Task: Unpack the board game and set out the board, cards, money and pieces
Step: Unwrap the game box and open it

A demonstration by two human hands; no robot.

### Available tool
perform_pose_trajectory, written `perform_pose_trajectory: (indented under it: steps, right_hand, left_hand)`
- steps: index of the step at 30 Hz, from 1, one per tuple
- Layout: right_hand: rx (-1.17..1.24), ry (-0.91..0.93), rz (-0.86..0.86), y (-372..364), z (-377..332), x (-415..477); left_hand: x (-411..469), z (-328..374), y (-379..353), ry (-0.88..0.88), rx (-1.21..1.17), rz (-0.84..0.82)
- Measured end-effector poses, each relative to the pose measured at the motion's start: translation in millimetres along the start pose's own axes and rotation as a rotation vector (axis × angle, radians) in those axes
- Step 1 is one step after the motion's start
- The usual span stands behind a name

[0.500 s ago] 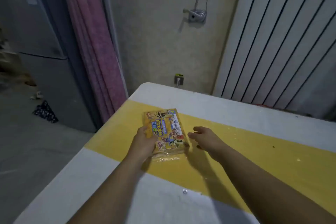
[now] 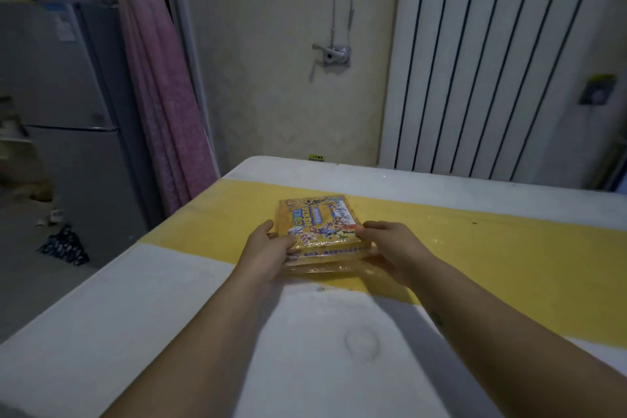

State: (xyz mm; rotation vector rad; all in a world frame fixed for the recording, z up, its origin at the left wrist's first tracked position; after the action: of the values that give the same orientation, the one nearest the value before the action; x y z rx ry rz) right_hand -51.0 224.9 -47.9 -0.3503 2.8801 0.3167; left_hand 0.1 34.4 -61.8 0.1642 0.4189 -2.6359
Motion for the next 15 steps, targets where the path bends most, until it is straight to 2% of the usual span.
perform_pose_trajectory:
  steps: [5,8,11,15]
  right_hand:
    - [0.270,0.003,-0.048,38.6,-14.7,-70.1]
    - [0.296,0.027,-0.104,52.4,-33.1,-108.9]
    - [0.345,0.069,-0.112,66.6,-46.0,-139.6]
    - [0.426,0.125,-0.136,76.9,-57.8,-173.2]
  left_hand:
    - [-70.0,22.3,-29.9,-0.006,-0.195,-0.183]
    - [-109.2,38.9,-51.8,0.029,-0.303,-0.360]
    - [-138.3,48.8,-70.3,0.106,-0.384,-0.500]
    - [-167.6,45.4,-86.5,0.273,-0.604,-0.548]
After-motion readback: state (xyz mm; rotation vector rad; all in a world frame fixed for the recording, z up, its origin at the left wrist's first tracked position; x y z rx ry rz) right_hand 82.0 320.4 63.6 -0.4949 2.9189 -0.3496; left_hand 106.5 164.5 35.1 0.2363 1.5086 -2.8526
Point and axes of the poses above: each hand's wrist, its own x-axis towards the middle knuckle, its own y-axis out of the back of the hand, z = x × y, the point moved 6 cm from there along x, towards the middle knuckle, and after that the axes turned 10 degrees about -x, right-handed, at the moved point
